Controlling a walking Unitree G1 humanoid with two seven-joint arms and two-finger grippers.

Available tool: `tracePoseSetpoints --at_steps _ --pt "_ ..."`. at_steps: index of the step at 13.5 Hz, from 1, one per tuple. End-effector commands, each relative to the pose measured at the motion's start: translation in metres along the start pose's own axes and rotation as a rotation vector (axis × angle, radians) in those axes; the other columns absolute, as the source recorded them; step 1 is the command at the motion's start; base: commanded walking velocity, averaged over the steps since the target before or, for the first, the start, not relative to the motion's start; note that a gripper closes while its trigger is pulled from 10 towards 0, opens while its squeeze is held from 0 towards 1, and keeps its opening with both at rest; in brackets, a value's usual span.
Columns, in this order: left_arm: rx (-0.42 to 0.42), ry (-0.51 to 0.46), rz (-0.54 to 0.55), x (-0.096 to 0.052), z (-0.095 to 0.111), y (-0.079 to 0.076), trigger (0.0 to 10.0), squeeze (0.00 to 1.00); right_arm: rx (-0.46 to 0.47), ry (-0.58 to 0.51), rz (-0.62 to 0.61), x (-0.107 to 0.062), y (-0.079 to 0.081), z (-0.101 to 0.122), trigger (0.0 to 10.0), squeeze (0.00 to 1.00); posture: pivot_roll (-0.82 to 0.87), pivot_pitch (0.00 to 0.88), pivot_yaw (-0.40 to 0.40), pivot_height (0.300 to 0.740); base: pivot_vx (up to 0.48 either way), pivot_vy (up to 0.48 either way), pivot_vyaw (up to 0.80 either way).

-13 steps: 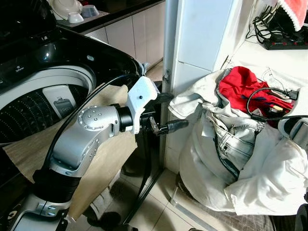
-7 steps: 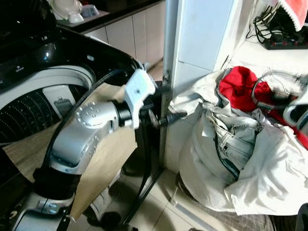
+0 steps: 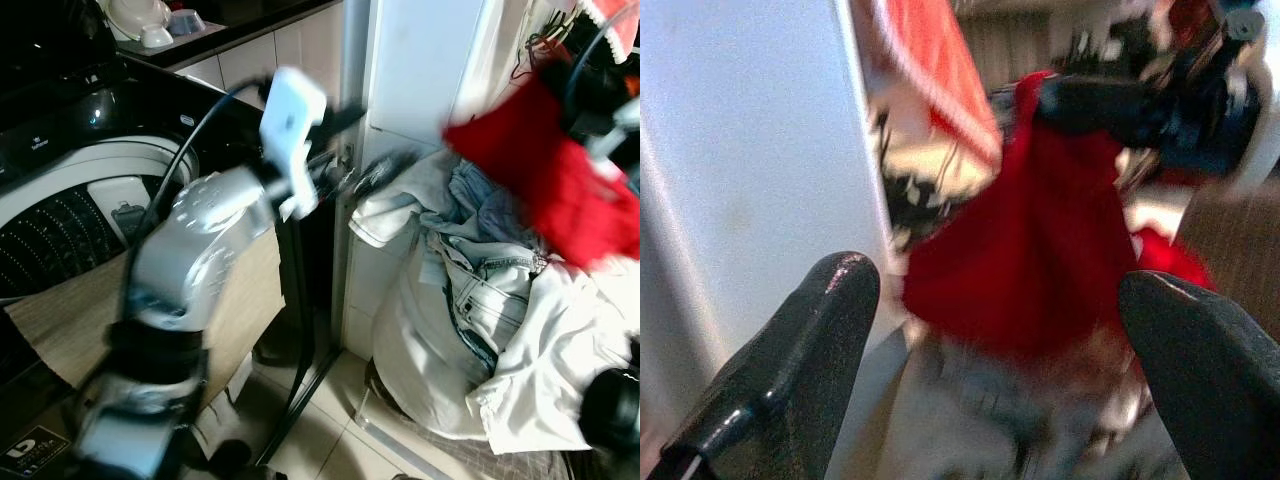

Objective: Clothes washing

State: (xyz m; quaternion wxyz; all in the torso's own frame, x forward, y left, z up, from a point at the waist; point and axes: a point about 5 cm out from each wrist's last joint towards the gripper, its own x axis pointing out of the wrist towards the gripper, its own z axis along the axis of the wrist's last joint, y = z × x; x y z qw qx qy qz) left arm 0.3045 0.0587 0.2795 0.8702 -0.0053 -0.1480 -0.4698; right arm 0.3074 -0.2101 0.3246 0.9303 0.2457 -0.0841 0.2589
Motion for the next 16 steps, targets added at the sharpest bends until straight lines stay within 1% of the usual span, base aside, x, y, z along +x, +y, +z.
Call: tracePoseSetpoints --at_steps 1,2,3,4,5,6,7,8,9,10,11,12,13,14,15,16 --pt "-0.033 -0.043 0.046 0.0 0.006 0.007 10.0 1.0 0.022 -0.018 0.075 0.002 0.013 0.003 0.0 0.0 -0.12 0.0 0.047 0.74 0.0 0.0 0.0" --pt "-0.095 -0.128 0.038 0.005 0.016 0.005 10.0 1.0 0.076 -0.015 0.142 0.007 0.023 -0.002 0.0 0.0 -0.12 0.0 0.047 0.74 0.0 0.0 0.0" --pt "-0.093 -0.168 0.036 0.008 0.024 0.003 10.0 1.0 0.113 0.007 0.182 0.01 0.029 -0.01 0.0 0.0 -0.12 0.0 0.043 0.74 0.0 0.0 0.0" --pt "-0.089 -0.174 0.04 0.009 0.025 0.003 10.0 1.0 0.122 0.014 0.188 0.01 0.03 -0.011 0.0 0.0 -0.11 0.0 0.04 0.74 0.0 0.0 0.0" --pt "-0.103 -0.182 0.047 0.01 0.024 0.003 10.0 1.0 0.217 0.039 0.237 0.013 0.039 -0.024 0.0 0.0 -0.11 0.0 0.036 0.74 0.0 0.0 0.0" --pt "-0.108 -0.175 0.073 0.01 0.021 0.003 10.0 1.0 0.275 0.04 0.277 0.014 0.045 -0.031 0.0 0.0 -0.11 0.0 0.037 0.74 0.0 0.0 0.0" --pt "-0.136 -0.171 0.071 0.013 0.016 -0.004 10.0 1.0 0.322 0.051 0.304 0.014 0.052 -0.04 0.0 0.0 -0.11 0.0 0.036 0.74 0.0 0.0 0.0" --pt "-0.164 -0.17 0.026 0.015 0.011 -0.014 10.0 0.34 0.337 0.071 0.311 0.015 0.056 -0.048 0.0 0.0 -0.11 0.0 0.036 0.74 0.0 0.0 0.0" --pt "-0.142 -0.14 0.037 0.018 0.003 -0.017 10.0 0.0 0.353 0.085 0.327 0.015 0.062 -0.052 0.0 0.0 -0.12 0.0 0.042 0.74 0.0 0.0 0.0" --pt "-0.174 -0.14 -0.006 0.019 0.001 -0.023 10.0 0.0 0.359 0.089 0.325 0.014 0.063 -0.052 0.0 0.0 -0.12 0.0 0.044 0.74 0.0 0.0 0.0" --pt "-0.203 -0.117 -0.079 0.017 -0.004 -0.031 10.0 0.0 0.365 0.081 0.313 0.013 0.062 -0.051 0.0 0.0 -0.12 0.0 0.045 0.74 0.0 0.0 0.0" --pt "-0.218 -0.108 -0.071 0.015 -0.009 -0.03 10.0 0.0 0.369 0.073 0.314 0.012 0.062 -0.05 0.0 0.0 -0.12 0.0 0.048 0.74 0.0 0.0 0.0" --pt "-0.232 -0.12 -0.05 0.013 -0.01 -0.025 10.0 0.0 0.369 0.067 0.316 0.012 0.063 -0.048 0.0 0.0 -0.12 0.0 0.05 0.74 0.0 0.0 0.0" --pt "-0.248 -0.113 -0.036 0.006 -0.013 -0.016 10.0 0.0 0.367 0.063 0.317 0.01 0.063 -0.046 0.0 0.0 -0.12 0.0 0.05 0.74 0.0 0.0 0.0" --pt "-0.236 -0.097 -0.04 0.005 -0.015 -0.015 10.0 0.0 0.367 0.063 0.318 0.01 0.064 -0.045 0.0 0.0 -0.12 0.0 0.05 0.74 0.0 0.0 0.0" --pt "-0.208 -0.069 -0.06 0.003 -0.019 -0.014 2.3 0.0 0.367 0.067 0.322 0.01 0.065 -0.046 0.0 0.0 -0.12 0.0 0.05 0.74 0.0 0.0 0.0"
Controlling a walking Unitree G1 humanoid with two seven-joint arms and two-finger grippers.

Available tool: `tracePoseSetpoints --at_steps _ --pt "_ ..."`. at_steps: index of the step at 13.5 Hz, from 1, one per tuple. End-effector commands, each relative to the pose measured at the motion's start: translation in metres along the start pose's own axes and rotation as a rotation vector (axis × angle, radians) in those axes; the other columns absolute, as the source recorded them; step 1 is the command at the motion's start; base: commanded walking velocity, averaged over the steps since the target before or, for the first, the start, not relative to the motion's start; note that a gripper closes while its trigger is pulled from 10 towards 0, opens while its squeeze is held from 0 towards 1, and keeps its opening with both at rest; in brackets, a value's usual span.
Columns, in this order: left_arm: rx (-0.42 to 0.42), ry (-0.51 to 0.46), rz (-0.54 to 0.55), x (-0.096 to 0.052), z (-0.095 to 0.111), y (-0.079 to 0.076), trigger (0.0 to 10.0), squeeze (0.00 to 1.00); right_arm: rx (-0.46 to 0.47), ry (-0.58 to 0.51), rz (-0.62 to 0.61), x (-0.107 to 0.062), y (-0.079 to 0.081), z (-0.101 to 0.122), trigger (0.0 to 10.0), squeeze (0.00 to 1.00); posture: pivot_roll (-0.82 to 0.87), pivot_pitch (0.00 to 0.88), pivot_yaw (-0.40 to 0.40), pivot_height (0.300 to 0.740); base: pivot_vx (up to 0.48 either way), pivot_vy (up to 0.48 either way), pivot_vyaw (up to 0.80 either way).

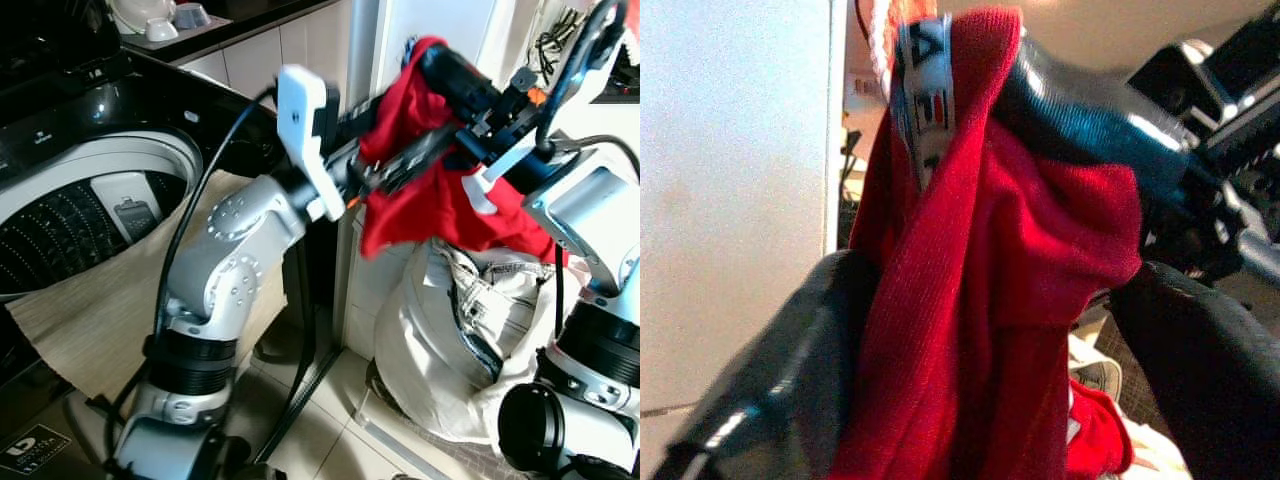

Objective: Clothes washing

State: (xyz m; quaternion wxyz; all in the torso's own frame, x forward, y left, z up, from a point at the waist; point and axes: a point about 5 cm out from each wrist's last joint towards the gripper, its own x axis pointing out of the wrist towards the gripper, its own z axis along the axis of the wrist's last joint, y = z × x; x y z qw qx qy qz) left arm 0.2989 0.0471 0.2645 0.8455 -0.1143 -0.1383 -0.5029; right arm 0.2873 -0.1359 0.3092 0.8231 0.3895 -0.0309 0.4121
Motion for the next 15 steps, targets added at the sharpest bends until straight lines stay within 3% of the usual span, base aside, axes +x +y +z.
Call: tracePoseSetpoints --at_steps 1,3,11,13,14,15 --pt "-0.01 0.023 0.012 -0.001 -0.006 0.003 0.0 0.0 -0.012 -0.008 0.033 0.0 0.008 0.002 0.0 0.0 -0.13 0.0 0.051 0.74 0.0 0.0 0.0" --pt "-0.05 -0.008 0.023 -0.003 -0.005 0.007 0.0 0.0 -0.014 -0.006 0.033 0.0 0.008 0.002 0.0 0.0 -0.13 0.0 0.052 0.74 0.0 0.0 0.0" --pt "-0.031 -0.041 -0.003 -0.004 0.001 0.005 0.0 0.0 -0.04 0.017 0.026 0.001 0.01 0.0 0.0 0.0 -0.12 0.0 0.044 0.74 0.0 0.0 0.0" --pt "0.001 -0.046 0.06 -0.004 0.004 0.013 0.0 0.0 -0.106 0.032 0.02 0.002 0.011 -0.001 0.0 0.0 -0.12 0.0 0.046 0.74 0.0 0.0 0.0" --pt "0.012 -0.072 0.105 -0.005 0.009 0.02 0.0 0.0 -0.153 0.024 0.027 0.001 0.012 -0.001 4.4 0.0 -0.12 0.0 0.046 0.74 0.0 0.0 0.0" --pt "0.027 -0.087 0.137 -0.006 0.014 0.026 0.0 0.0 -0.148 0.022 0.023 0.0 0.01 -0.001 10.0 1.0 -0.12 0.0 0.048 0.74 0.0 0.0 0.0"
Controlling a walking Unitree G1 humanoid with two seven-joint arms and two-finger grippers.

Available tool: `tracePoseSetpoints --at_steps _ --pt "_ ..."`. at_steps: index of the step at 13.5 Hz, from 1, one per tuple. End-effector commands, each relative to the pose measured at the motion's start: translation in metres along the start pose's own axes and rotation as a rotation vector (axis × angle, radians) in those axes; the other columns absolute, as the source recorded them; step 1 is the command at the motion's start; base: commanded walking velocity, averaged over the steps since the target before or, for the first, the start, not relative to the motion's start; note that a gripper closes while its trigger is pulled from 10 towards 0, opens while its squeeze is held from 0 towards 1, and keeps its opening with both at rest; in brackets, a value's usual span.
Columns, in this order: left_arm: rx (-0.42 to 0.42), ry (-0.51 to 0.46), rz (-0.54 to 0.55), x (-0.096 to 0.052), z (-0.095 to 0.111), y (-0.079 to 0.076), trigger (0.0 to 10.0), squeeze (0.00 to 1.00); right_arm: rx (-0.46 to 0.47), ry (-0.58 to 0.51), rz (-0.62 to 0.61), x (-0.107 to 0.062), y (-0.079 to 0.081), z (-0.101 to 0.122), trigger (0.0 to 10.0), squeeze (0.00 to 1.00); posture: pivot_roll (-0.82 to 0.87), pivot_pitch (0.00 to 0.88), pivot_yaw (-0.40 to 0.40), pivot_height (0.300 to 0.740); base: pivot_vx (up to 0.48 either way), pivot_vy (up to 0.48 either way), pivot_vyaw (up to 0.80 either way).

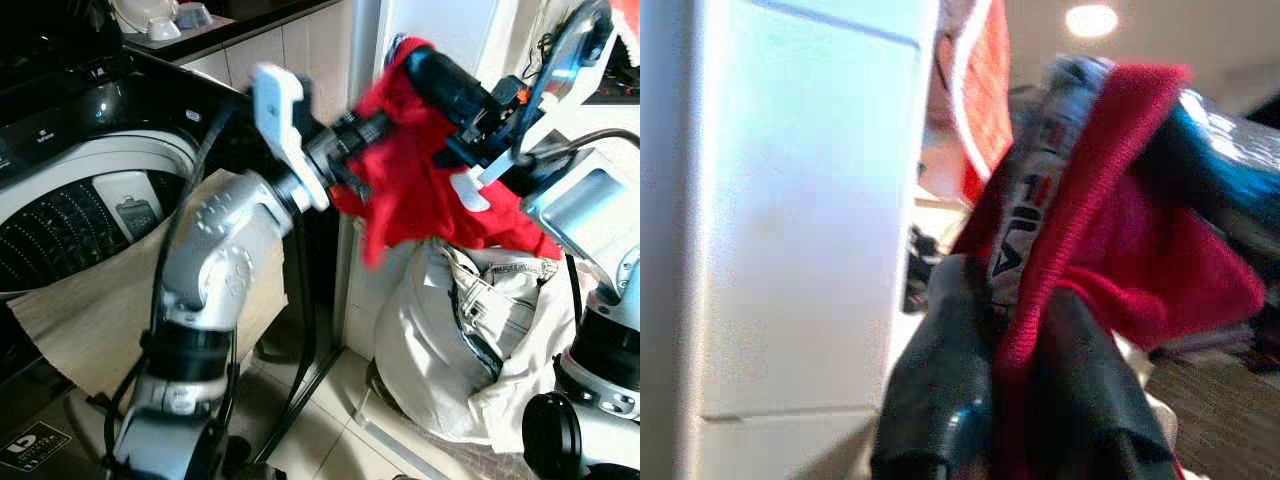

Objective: Clothes washing

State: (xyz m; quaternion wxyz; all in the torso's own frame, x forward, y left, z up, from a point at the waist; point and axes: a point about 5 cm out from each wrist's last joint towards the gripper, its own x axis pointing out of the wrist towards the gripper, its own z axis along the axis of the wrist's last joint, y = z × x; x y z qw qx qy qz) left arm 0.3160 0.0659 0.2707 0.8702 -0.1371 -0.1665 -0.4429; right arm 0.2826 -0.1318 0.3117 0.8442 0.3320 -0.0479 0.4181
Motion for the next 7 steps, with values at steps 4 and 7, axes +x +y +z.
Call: tracePoseSetpoints --at_steps 4,7 --pt "0.408 -0.093 0.394 -0.026 0.098 0.075 0.0 0.0 -0.186 0.043 -0.058 -0.008 -0.002 0.005 10.0 0.0 -0.12 0.0 0.054 0.74 0.0 0.0 0.0" --pt "0.776 0.283 0.835 -0.084 0.139 0.135 0.0 0.0 -0.275 0.163 -0.064 -0.008 -0.003 -0.014 10.0 0.0 -0.1 0.0 0.048 0.74 0.0 0.0 0.0"
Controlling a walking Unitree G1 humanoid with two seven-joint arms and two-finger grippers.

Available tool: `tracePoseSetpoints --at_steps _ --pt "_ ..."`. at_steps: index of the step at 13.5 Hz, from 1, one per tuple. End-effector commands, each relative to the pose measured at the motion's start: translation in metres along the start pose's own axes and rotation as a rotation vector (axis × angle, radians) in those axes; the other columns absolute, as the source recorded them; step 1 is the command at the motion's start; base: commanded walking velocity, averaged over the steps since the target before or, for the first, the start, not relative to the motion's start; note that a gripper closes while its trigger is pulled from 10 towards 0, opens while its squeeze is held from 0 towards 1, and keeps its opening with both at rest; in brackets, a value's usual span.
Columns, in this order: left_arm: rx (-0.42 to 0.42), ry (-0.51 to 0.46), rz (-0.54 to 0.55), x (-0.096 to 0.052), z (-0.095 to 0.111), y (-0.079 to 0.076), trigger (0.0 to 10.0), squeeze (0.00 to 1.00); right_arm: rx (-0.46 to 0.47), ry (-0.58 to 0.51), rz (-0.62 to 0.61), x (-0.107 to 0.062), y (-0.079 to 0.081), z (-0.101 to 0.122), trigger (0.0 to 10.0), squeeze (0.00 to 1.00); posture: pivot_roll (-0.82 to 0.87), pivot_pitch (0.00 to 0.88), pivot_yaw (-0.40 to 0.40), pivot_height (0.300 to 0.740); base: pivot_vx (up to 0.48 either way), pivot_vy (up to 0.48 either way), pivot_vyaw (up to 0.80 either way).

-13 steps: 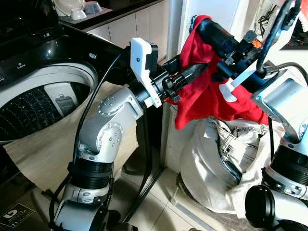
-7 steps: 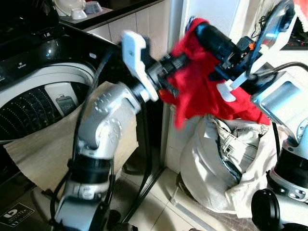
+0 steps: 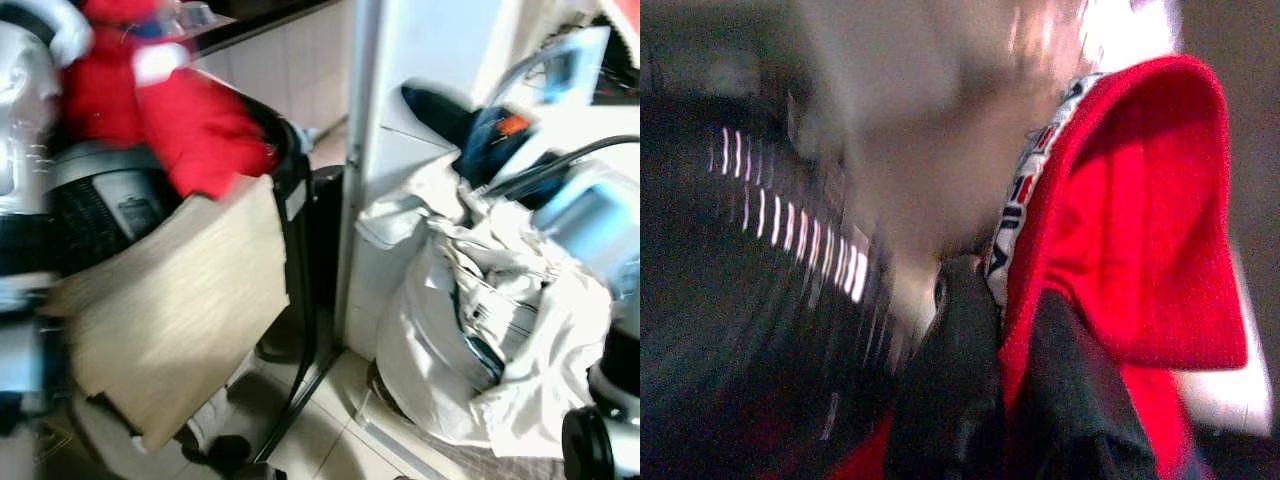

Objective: Clothes washing

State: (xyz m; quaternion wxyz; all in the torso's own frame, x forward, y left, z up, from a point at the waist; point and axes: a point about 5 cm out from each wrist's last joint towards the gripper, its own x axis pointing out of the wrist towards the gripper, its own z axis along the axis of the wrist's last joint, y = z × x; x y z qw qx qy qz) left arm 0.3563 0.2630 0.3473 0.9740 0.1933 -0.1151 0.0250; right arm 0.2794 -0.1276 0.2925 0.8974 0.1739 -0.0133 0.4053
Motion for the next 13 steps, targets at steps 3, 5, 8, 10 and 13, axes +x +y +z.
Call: tracePoseSetpoints --at_steps 3,5,8,10,13 --pt "-0.04 0.52 -0.006 -0.012 -0.112 -0.022 10.0 0.0 -0.128 0.109 0.015 0.006 0.007 -0.017 10.0 0.0 -0.11 0.0 0.052 0.74 0.0 0.0 0.0" --pt "-0.122 0.64 -0.044 -0.023 -0.137 -0.03 10.0 1.0 -0.144 0.134 -0.004 0.002 0.005 -0.022 10.0 0.0 -0.12 0.0 0.058 0.74 0.0 0.0 0.0" --pt "-0.146 0.667 -0.038 -0.023 -0.139 -0.027 10.0 1.0 -0.169 0.167 -0.052 -0.005 -0.004 -0.027 10.0 0.0 -0.12 0.0 0.06 0.74 0.0 0.0 0.0" --pt "-0.142 0.658 -0.035 -0.022 -0.137 -0.026 10.0 1.0 -0.174 0.174 -0.072 -0.007 -0.008 -0.027 10.0 0.0 -0.12 0.0 0.06 0.74 0.0 0.0 0.0" --pt "-0.147 0.602 -0.052 -0.018 -0.128 -0.029 10.0 1.0 -0.178 0.202 -0.186 -0.013 -0.024 -0.031 10.0 0.0 -0.12 0.0 0.059 0.74 0.0 0.0 0.0"
